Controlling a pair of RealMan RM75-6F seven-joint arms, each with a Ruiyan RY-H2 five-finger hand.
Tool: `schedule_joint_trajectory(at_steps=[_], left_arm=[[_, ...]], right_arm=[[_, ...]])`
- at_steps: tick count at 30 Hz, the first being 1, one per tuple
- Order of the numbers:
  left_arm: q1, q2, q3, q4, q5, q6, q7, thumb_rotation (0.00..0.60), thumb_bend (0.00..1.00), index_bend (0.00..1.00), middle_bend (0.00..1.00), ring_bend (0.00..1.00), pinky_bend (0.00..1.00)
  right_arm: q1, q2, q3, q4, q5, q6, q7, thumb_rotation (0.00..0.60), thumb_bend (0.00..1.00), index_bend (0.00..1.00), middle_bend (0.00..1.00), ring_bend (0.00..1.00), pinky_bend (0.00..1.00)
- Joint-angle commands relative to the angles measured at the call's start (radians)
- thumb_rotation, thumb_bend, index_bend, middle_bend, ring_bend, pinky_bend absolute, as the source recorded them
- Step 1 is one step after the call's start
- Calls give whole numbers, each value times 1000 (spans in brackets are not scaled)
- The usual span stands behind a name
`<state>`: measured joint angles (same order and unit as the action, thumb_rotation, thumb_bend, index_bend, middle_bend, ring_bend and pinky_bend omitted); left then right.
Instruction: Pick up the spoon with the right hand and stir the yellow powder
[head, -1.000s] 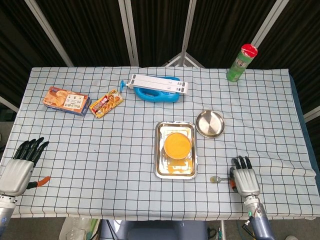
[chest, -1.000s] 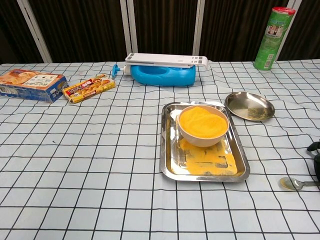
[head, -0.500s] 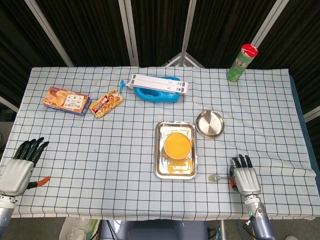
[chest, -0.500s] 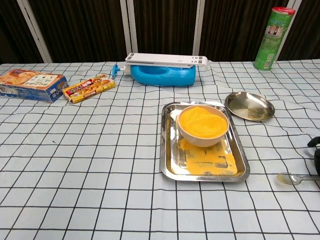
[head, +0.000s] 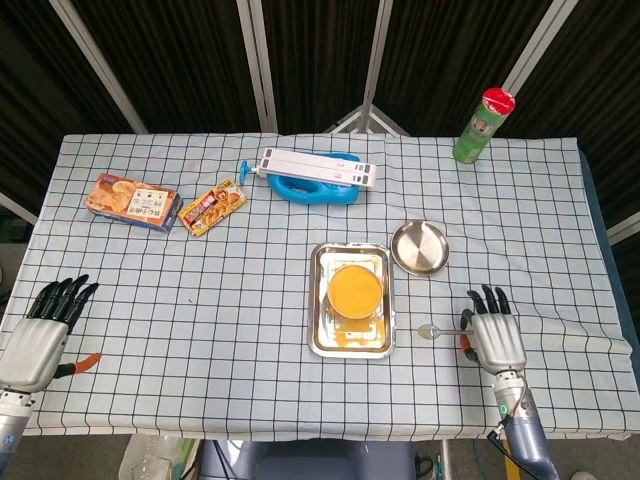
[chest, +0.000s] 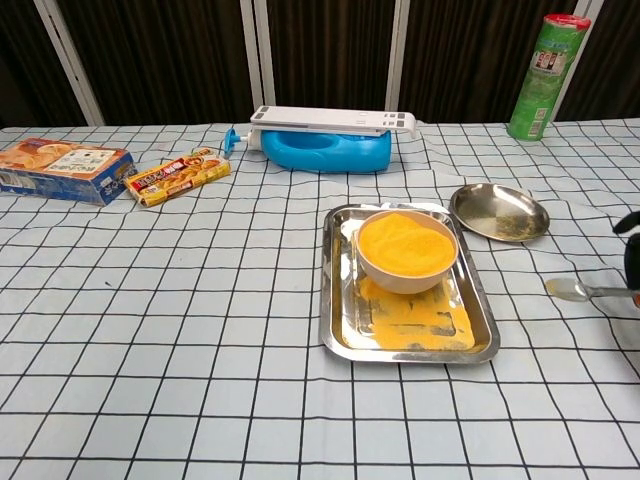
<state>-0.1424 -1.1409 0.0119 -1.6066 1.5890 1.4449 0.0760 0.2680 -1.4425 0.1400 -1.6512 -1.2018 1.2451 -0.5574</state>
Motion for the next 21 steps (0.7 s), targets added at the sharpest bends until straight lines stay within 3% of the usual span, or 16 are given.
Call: schedule_joint_trajectory(at_steps=[1, 10, 21], left_arm=[[0, 1, 0, -1, 0, -1, -1, 600, 0, 0, 0, 0, 0], [-3, 8, 3, -5, -1, -9, -14, 600, 0, 0, 0, 0, 0], [-10, 21, 10, -11, 2, -26, -40, 600, 0, 0, 0, 0, 0]], right_arm=[[34, 9, 40, -43, 35, -8, -41, 600, 478, 555, 181, 0, 0], [142, -51, 120, -76, 156, -35, -207, 600, 479, 555, 181, 0, 0], [240, -166, 139, -26, 267, -18, -356, 600, 478, 555, 181, 0, 0]])
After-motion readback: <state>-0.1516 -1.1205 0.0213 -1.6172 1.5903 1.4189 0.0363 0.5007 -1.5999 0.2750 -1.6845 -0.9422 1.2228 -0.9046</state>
